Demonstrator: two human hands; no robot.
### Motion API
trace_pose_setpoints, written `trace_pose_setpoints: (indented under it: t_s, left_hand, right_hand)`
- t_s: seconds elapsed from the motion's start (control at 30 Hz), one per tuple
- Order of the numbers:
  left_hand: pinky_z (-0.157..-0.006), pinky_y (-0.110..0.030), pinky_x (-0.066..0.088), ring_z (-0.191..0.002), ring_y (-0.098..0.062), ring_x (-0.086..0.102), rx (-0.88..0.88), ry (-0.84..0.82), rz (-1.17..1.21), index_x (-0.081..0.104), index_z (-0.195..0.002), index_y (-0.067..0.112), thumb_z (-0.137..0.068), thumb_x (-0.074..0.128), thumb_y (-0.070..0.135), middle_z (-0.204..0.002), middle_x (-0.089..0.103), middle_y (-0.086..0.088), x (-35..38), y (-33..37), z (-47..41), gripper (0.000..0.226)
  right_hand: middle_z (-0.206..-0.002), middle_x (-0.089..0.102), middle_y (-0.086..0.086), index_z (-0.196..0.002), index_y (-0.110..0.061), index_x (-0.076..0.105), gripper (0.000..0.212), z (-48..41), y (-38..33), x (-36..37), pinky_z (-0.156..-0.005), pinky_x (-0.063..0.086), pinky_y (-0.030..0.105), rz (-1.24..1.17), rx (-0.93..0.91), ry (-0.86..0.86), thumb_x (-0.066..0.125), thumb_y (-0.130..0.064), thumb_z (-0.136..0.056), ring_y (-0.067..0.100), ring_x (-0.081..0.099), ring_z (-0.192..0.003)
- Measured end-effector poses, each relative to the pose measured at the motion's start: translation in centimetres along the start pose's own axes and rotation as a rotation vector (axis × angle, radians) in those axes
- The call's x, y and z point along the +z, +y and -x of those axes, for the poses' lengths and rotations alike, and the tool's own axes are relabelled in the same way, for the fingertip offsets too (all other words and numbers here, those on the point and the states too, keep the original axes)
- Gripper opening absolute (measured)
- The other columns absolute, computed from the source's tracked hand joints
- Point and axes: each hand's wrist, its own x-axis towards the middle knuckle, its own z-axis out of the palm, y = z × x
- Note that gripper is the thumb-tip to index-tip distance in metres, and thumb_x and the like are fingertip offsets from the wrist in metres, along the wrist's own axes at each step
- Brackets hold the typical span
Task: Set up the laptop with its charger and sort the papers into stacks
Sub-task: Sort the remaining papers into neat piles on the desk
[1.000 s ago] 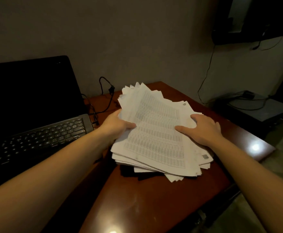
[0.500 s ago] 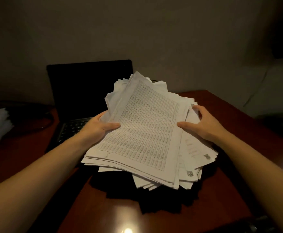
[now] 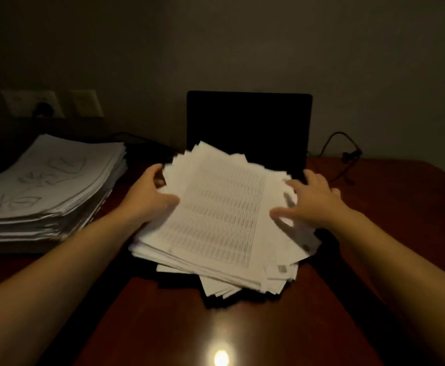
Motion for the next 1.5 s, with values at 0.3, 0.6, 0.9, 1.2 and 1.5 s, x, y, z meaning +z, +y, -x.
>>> trace_pose_setpoints:
  t_s: [0.3, 0.6, 0.9, 1.2, 1.5]
  left_hand:
    - [-0.12, -0.062, -0.008, -0.155, -0.025, -0.006, 0.274, -0.258, -0.781, 0.006, -0.161, 0.03, -0.099, 0.019, 0.068, -0.169, 0.0, 0.002, 4.5, -0.8, 3.9, 0.074]
    - [-0.12, -0.041, 0.019, -0.151, -0.019, 0.019, 0.158, -0.142, -0.326, 0.041, -0.151, 0.031, -0.1, 0.051, 0.048, -0.16, 0.034, 0.005, 3.0, -0.2, 4.3, 0.054]
    - [-0.122, -0.047, 0.01, -0.152, -0.017, 0.016, 0.264, -0.194, -0.497, 0.034, -0.154, 0.035, -0.095, 0.048, 0.063, -0.162, 0.029, 0.009, 5.1, 0.6, 4.8, 0.067]
    - [-0.083, -0.043, 0.056, -0.103, -0.026, 0.063, 0.015, -0.098, -0.362, 0.066, -0.111, 0.015, -0.085, 0.076, 0.047, -0.124, 0.065, -0.009, 3.3, 1.4, 1.3, 0.043]
    - [-0.073, -0.038, 0.056, -0.093, -0.024, 0.065, -0.039, -0.061, -0.408, 0.066, -0.107, 0.02, -0.073, 0.062, 0.072, -0.1, 0.069, 0.002, 5.0, 1.2, 1.2, 0.063]
  right_hand:
    - [-0.14, 0.05, 0.006, -0.138, -0.021, 0.05, 0.069, 0.2, -4.6, 4.0, -0.107, 0.033, 0.051, 0.021, 0.048, 0.196, 0.038, -0.07, -0.091, 0.031, 0.042, -0.128]
    - [-0.122, 0.056, 0.007, -0.139, -0.023, 0.037, 0.082, 2.3, -5.3, 3.5, -0.066, 0.052, 0.036, 0.0, 0.117, 0.14, 0.041, -0.082, -0.082, 0.027, 0.061, -0.098]
    - [-0.146, 0.045, 0.012, -0.155, -0.028, 0.009, 0.099, 2.9, -4.8, 3.0, -0.089, 0.05, 0.044, -0.179, 0.127, 0.068, 0.06, -0.07, -0.081, 0.033, 0.052, -0.124]
    - [-0.148, 0.049, 0.006, -0.151, -0.021, 0.036, 0.08, 2.5, -3.8, 2.5, -0.096, 0.046, 0.037, -0.564, 0.131, 0.218, 0.079, -0.027, -0.083, 0.028, 0.05, -0.13]
    - [-0.129, 0.055, -0.013, -0.151, -0.028, 0.035, 0.074, 2.0, -4.1, 3.4, -0.083, 0.05, 0.017, -0.775, 0.002, 0.409, 0.071, -0.011, -0.089, -0.003, 0.058, -0.102]
